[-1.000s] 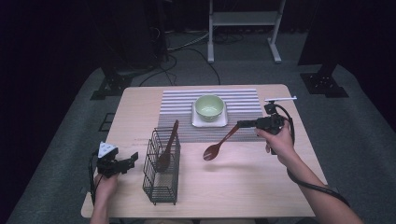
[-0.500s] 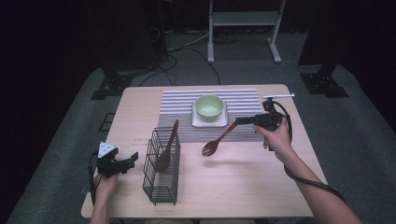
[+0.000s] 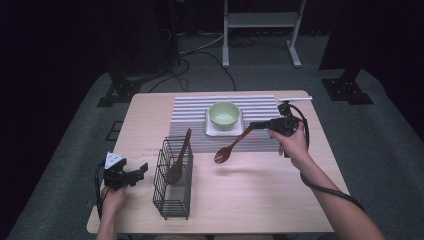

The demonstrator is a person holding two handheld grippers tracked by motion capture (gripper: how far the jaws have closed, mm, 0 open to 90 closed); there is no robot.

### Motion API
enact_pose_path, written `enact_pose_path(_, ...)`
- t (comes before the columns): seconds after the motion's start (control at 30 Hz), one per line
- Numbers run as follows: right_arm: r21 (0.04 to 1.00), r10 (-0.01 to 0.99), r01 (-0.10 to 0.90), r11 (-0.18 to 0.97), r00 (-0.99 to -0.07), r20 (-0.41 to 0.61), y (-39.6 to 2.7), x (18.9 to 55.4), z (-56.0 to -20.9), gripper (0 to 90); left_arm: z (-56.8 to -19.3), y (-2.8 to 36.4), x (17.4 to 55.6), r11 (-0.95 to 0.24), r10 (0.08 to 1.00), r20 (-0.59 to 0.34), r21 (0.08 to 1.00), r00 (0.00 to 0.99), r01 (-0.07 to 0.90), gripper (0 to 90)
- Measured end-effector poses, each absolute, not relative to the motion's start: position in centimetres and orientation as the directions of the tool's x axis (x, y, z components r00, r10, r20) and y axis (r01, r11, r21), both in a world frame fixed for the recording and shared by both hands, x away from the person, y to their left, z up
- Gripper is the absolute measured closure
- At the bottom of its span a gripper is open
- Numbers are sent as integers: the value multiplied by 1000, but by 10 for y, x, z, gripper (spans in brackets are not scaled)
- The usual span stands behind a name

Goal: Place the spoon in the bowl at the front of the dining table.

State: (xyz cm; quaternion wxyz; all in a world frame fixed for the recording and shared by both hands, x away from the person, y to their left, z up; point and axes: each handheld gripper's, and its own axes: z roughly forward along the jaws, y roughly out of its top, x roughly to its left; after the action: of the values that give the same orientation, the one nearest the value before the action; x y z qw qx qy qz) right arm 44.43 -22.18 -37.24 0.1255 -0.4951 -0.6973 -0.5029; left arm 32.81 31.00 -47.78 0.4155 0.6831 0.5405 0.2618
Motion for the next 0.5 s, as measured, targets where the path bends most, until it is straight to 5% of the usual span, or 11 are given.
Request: enact_pose_path(0.5,585,578,811,-2,-476,663,-218,452,-368,831,-478,310,328,-70,956,-92,851,279,521,83)
